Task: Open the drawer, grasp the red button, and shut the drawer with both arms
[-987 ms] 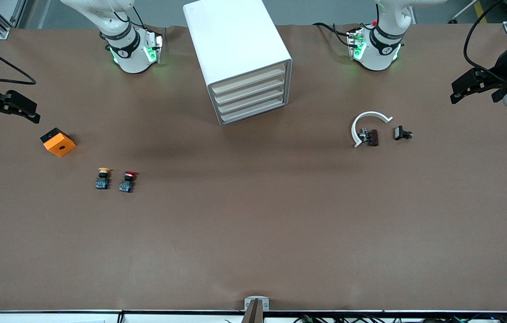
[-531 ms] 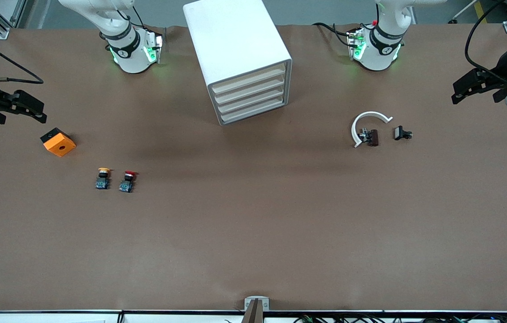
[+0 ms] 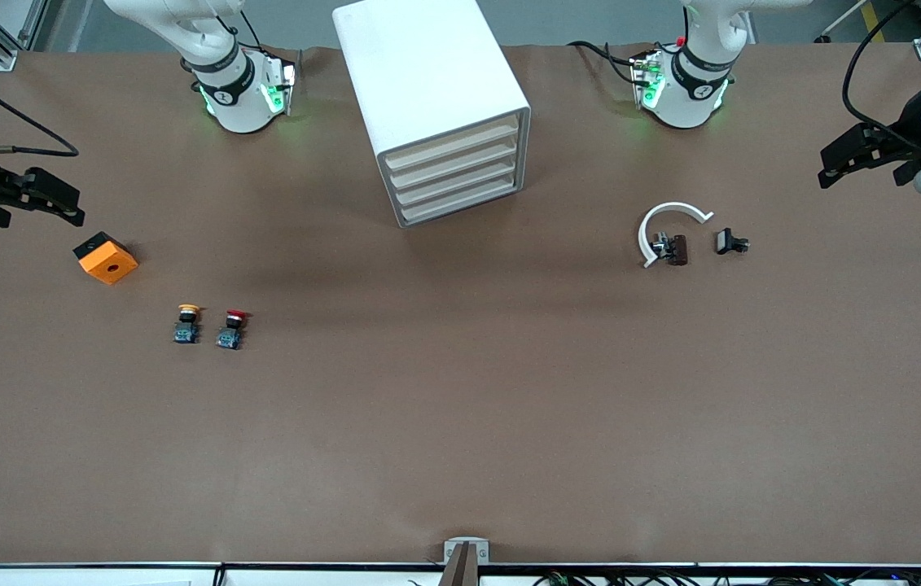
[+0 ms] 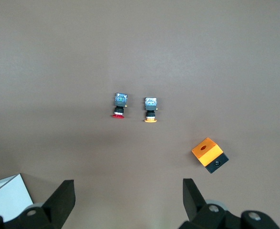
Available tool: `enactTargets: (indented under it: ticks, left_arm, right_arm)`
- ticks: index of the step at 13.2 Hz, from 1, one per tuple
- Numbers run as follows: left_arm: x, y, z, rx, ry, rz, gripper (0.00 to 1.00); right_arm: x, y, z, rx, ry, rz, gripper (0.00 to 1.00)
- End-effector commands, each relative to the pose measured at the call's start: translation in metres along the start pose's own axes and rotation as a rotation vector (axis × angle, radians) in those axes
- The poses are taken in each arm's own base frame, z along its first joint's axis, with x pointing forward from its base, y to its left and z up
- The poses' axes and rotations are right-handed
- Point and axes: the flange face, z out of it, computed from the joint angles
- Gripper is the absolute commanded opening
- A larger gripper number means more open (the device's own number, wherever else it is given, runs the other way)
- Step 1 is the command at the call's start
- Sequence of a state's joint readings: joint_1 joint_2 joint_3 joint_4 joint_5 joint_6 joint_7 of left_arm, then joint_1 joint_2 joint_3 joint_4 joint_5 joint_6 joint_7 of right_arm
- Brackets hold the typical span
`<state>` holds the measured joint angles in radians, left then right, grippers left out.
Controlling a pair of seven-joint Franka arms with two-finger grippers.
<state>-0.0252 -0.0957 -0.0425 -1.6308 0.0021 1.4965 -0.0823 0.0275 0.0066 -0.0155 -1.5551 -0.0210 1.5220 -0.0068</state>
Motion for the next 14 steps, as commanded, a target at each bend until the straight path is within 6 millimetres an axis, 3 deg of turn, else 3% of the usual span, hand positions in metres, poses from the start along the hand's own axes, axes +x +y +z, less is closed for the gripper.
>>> enactTargets:
  ticks: [1,6,14]
  left_arm:
    - [-0.0017,0.0041,-0.006,-0.001,-0.001,0.033,1.0]
    - [-0.0024,0.0098,-0.0059,0.0,-0.003,0.075,1.0]
    - [-0.0014,0.0015,-0.0056,0.03,-0.004,0.061,1.0]
  right_arm:
    - [0.0037,0.0,-0.003,-0.002,0.004,-0.005,1.0]
    - [0.0043,0.0055,-0.0022,-0.005,0.004,0.004,1.0]
    - [0.0043,0.0046,-0.0022,-0.005,0.004,0.002,1.0]
